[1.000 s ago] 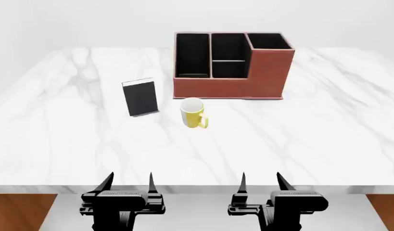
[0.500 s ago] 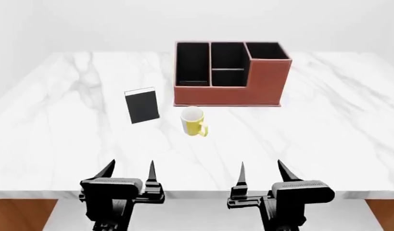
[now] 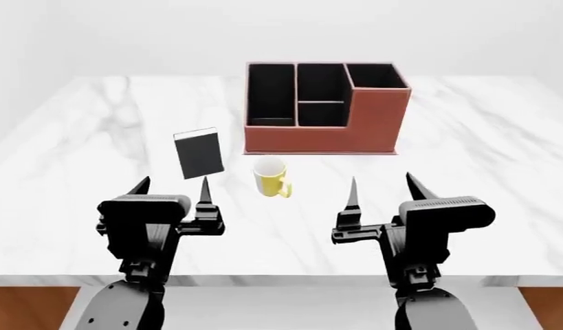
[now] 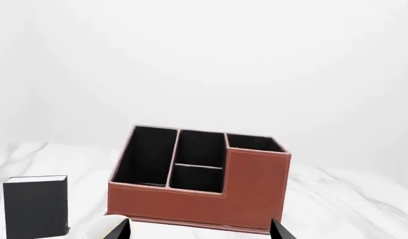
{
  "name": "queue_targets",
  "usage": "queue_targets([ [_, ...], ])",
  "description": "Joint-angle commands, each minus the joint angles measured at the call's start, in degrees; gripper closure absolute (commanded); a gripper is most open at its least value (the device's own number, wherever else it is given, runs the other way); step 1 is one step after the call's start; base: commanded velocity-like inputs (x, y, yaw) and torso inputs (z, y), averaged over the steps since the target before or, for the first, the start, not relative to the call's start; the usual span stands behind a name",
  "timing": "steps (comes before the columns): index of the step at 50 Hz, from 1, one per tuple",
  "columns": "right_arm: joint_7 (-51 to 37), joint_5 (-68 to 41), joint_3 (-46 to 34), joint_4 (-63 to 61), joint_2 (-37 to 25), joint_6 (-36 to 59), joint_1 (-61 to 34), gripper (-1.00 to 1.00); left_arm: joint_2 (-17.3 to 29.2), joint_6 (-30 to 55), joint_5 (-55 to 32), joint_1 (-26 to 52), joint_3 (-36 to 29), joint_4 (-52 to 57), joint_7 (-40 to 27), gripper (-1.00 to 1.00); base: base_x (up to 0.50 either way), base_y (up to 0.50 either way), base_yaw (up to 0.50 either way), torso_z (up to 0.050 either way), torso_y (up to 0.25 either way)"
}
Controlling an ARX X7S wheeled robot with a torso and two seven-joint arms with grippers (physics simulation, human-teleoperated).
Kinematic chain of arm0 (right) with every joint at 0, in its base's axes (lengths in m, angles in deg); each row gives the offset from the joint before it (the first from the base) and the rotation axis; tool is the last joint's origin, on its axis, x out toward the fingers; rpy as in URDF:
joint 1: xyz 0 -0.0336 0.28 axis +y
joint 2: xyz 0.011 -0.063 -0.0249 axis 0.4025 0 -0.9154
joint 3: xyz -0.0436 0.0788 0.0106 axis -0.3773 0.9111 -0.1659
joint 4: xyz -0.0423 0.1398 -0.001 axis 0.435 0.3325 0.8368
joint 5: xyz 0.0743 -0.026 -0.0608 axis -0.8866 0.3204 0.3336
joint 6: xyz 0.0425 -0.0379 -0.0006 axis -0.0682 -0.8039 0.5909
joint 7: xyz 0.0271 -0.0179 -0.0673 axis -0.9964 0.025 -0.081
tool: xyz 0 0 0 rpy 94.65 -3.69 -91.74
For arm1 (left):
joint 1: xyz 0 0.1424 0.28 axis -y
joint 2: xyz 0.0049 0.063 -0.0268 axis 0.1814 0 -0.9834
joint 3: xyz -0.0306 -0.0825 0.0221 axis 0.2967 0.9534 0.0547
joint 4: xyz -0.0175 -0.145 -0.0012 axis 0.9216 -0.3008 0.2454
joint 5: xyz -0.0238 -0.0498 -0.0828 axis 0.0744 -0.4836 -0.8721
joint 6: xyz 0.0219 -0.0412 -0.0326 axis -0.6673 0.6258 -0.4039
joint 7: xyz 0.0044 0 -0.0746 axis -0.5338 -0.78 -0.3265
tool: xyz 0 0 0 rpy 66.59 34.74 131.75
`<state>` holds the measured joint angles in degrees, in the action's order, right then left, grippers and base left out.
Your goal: Pick up the yellow and white mug and place it to the right of the caddy.
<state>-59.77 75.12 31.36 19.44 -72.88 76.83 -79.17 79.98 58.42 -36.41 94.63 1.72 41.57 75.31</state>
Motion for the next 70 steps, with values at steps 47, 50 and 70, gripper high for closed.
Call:
queue_targets([
  [47, 0.88, -4.47, -2.80, 1.13, -2.64, -0.93, -2.10, -1.00, 3.74, 3.85, -6.12, 1.98, 3.17, 5.73, -2.09, -1.00, 0.34, -0.24, 0.00, 0.005, 0.000],
  [50, 0.78, -4.63, -2.84, 0.87, -2.76, -0.92, -1.97, -1.00, 3.84, 3.92, -6.34, 1.87, 3.22, 6.07, -2.20, -1.00, 0.50, 0.14, 0.00, 0.000, 0.000],
  [70, 0.84, -7.35, -2.34, 1.10, -3.03, -1.28, -1.50, -1.00, 4.32, 3.43, -7.04, 1.86, 2.68, 5.90, -2.40, -1.00, 0.41, 0.09, 0.00, 0.000, 0.001],
])
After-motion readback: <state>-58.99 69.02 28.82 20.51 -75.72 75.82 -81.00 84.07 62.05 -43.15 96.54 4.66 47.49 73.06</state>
